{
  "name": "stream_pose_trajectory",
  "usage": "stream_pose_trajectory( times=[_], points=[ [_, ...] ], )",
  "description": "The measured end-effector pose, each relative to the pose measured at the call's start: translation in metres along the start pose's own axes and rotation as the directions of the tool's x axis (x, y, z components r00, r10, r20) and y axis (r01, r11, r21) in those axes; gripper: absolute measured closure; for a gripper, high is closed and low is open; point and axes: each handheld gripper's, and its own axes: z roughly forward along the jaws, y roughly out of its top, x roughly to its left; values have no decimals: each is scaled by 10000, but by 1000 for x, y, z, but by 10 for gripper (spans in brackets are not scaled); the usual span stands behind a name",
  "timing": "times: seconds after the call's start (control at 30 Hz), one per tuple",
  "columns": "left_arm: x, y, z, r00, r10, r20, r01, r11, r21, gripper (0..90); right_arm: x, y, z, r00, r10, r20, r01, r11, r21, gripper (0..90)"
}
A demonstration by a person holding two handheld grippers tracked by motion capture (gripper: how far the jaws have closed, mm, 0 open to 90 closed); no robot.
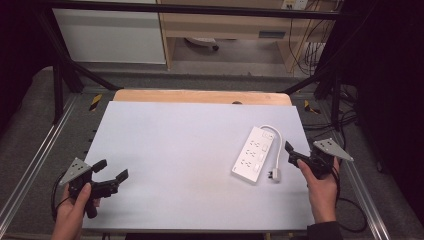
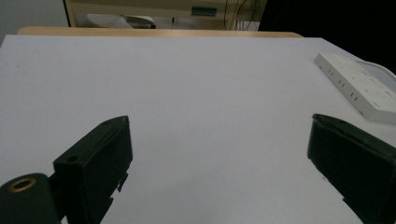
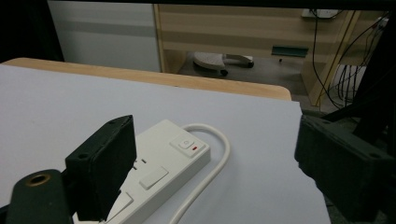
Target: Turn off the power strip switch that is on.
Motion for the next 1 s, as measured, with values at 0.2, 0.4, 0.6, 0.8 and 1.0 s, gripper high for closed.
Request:
stream_pose_trajectory(
  times=[0.2,0.4,0.6,0.8,1.0],
  points=[
    [4,9,18,9998,176,-11,-177,9997,-181,71,-1,6,8,9997,-135,-178,136,9999,62,382],
    [2,10,28,9994,347,83,-346,9993,-104,73,4,13,20,9972,-480,-579,484,9988,47,653],
    [1,9,24,9995,318,33,-318,9993,-219,70,9,15,32,9952,-741,-632,742,9972,-11,783],
    [3,7,19,9996,252,-95,-255,9993,-281,70,11,16,43,9939,-921,-613,910,9956,-208,884],
    [2,7,19,9995,278,-125,-282,9992,-274,70,11,15,50,9933,-921,-695,909,9957,-193,900]
  ],
)
